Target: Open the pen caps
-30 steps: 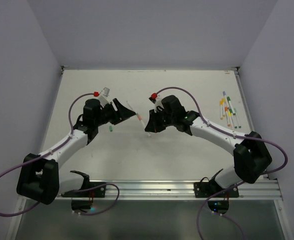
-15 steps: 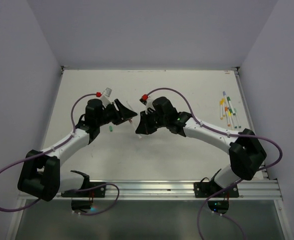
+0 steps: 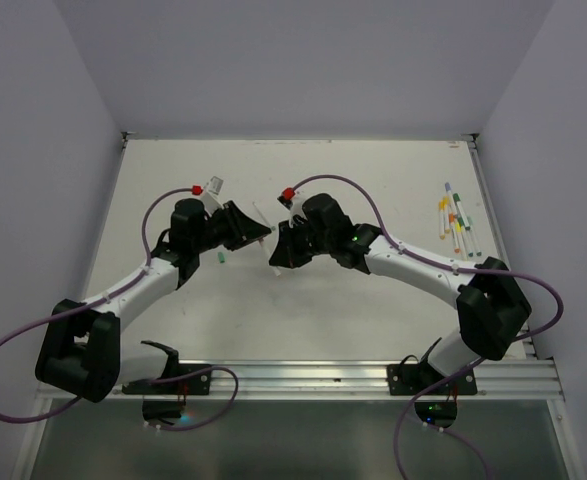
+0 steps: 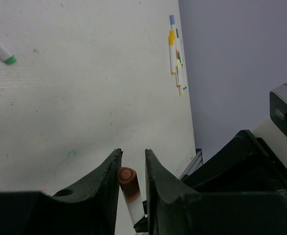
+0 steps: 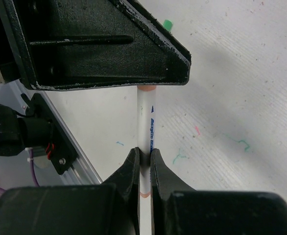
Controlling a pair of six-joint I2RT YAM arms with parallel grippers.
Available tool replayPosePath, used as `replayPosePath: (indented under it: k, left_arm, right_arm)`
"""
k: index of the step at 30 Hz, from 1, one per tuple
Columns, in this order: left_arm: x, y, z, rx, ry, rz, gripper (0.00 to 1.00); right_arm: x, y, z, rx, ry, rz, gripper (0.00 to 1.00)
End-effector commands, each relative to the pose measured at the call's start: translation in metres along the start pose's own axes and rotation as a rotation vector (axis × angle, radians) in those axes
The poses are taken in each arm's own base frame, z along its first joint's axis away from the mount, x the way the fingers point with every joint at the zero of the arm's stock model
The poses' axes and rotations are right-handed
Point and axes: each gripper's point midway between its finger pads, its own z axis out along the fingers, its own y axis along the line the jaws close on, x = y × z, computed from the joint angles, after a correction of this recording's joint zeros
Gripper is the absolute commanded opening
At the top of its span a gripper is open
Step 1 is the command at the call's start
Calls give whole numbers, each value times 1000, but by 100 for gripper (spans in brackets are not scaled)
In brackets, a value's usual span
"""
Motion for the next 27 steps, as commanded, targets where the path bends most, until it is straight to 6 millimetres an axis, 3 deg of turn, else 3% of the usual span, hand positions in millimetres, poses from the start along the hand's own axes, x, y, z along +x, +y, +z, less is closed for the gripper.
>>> replayPosePath:
  k: [1,6,10,11,12,13,15,16,19,23,26,27]
  left_arm:
    - [1,-14,-2,60,-3,27,27]
    - [0,-14,-2,60,-5,27,17]
    - [-2,-14,-2,58,-12,26,0]
    - [-2,-14,-2,57,-14,27,0]
    - [-2,-15,-2,59,-15,30,0]
    - [-3,-16,-2,61,-17,30,0]
    - [-2,-17,-1,64,-14,27,0]
    - [-1,-18,-1,68,-8,21,0]
    - [0,-18,1,65,2,10,0]
    - [0,-18,1,64,5,-2,0]
    - [-3,-21,1,68,-5,-13,0]
    - [-6,-23,1,67,-14,-14,0]
  right_arm:
    - [-30,9,-4,-1,-96,-7,0]
    - [-28,7,-6,11,-99,-7,0]
    - [-34,11,-8,2,-120,-9,0]
    - [-34,14,-8,-18,-117,-20,0]
    - [-37,17,-7,-22,-123,-31,5]
    - [-39,17,-7,-15,-127,-49,27]
    - [-41,12,-3,11,-128,-58,43]
    - [-41,11,-2,16,-123,-66,48]
    - [-42,10,6,18,-112,-64,50]
    - [-43,9,16,14,-98,-56,43]
    - [-39,5,23,30,-73,-30,1]
    - [-34,2,26,42,-59,-15,0]
